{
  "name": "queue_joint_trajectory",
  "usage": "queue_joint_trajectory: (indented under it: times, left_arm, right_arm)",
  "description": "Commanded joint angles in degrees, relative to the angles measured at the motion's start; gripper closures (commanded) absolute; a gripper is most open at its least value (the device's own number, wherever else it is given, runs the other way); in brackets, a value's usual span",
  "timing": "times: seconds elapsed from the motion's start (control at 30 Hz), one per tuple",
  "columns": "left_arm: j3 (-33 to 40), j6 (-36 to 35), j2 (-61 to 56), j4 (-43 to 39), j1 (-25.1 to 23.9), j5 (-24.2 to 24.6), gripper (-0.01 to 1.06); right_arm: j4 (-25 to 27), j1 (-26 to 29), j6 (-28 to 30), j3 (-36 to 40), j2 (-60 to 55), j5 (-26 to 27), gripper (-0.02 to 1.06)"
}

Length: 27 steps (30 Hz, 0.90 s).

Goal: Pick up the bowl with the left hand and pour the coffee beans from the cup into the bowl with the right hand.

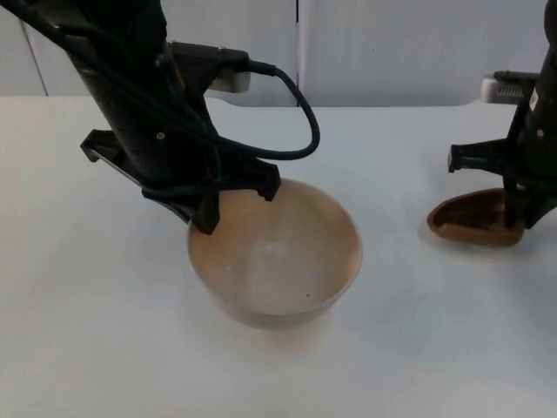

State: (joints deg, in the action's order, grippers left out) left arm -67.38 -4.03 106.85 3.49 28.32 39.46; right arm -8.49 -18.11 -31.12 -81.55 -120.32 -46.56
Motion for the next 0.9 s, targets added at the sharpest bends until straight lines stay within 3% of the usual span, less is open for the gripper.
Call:
queue_joint_trajectory:
  times: [0.0,0.27,0.87]
  left_arm:
    - [-0.2,-0.5,-0.1,0.4,0.3,0.0,1.05]
    - [-0.2,-0.5,-0.1,0.4,0.3,0.1,1.05]
    - [-0.2,-0.5,-0.1,0.4,0.3,0.1,1.05]
  right_arm:
    - [-0.3,0.2,1.1,-0.2,1.9,-0.7,1.03]
    - [-0.1,0.2,3.6,-0.2,6.5,-2.7,1.04]
    - [1.7,0.2,15.5,-0.2,19.7,-18.3,1.04]
